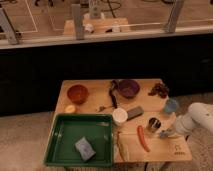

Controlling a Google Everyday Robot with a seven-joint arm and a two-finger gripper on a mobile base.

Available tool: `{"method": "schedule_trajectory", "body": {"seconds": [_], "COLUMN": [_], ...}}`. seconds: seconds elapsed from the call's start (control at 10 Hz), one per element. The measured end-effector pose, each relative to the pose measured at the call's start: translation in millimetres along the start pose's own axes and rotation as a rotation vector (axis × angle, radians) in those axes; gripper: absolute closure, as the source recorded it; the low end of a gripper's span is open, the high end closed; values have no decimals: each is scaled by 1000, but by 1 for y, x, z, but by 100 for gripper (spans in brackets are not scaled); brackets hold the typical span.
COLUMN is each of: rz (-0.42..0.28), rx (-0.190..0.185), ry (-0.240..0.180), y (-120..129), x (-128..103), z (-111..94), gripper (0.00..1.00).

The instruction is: Wipe table surface with towel

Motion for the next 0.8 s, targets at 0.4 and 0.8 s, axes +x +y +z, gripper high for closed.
{"method": "schedule_trajectory", "body": {"seconds": [0.4, 0.8], "rz": [-104, -137], "rx": [-7, -45], "ry": [-12, -6], "y": [10, 42], "x": [-45, -54], "z": [3, 2], "gripper": [91, 91]}}
